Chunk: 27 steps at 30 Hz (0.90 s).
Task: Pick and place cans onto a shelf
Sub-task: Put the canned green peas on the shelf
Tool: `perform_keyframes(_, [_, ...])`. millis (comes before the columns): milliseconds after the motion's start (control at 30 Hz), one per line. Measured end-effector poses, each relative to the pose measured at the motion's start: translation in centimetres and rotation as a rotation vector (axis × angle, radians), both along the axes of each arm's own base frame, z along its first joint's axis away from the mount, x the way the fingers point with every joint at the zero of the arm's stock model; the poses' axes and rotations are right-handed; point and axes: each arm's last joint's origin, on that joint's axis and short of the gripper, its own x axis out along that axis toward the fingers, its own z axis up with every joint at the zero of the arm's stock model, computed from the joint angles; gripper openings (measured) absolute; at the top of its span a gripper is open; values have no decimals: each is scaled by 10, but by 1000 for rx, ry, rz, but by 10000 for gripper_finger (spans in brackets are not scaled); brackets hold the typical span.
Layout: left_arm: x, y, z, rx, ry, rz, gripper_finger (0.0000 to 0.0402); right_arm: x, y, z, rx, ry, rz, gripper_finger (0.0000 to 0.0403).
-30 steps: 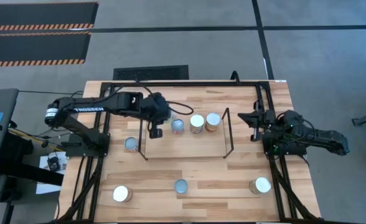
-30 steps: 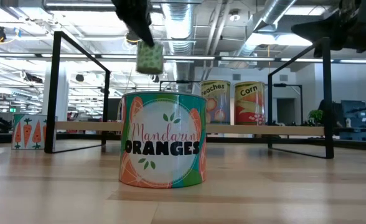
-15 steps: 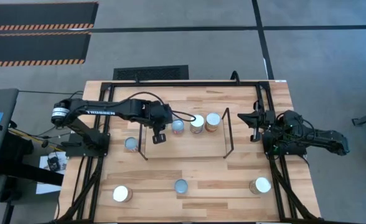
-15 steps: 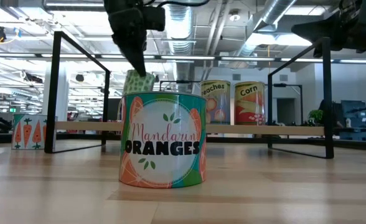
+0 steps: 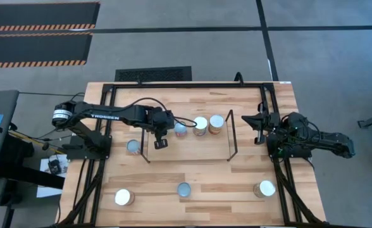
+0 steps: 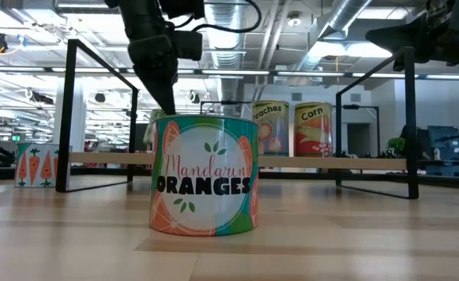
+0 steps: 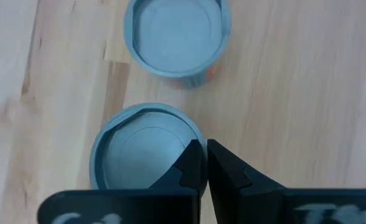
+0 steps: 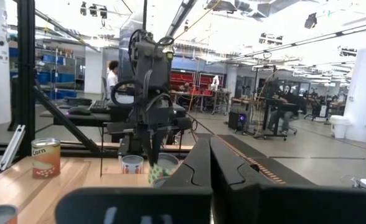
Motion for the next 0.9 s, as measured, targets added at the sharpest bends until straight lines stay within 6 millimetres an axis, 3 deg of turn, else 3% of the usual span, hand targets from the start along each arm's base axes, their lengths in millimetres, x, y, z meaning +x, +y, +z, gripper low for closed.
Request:
perform_keyframes(667, [8, 1, -9, -9, -28, -17, 1, 0, 0, 0, -1, 1, 1, 5])
perform_keyframes(900, [7, 1, -10, -7, -16, -16, 37, 0, 0, 0, -1, 1, 1, 4])
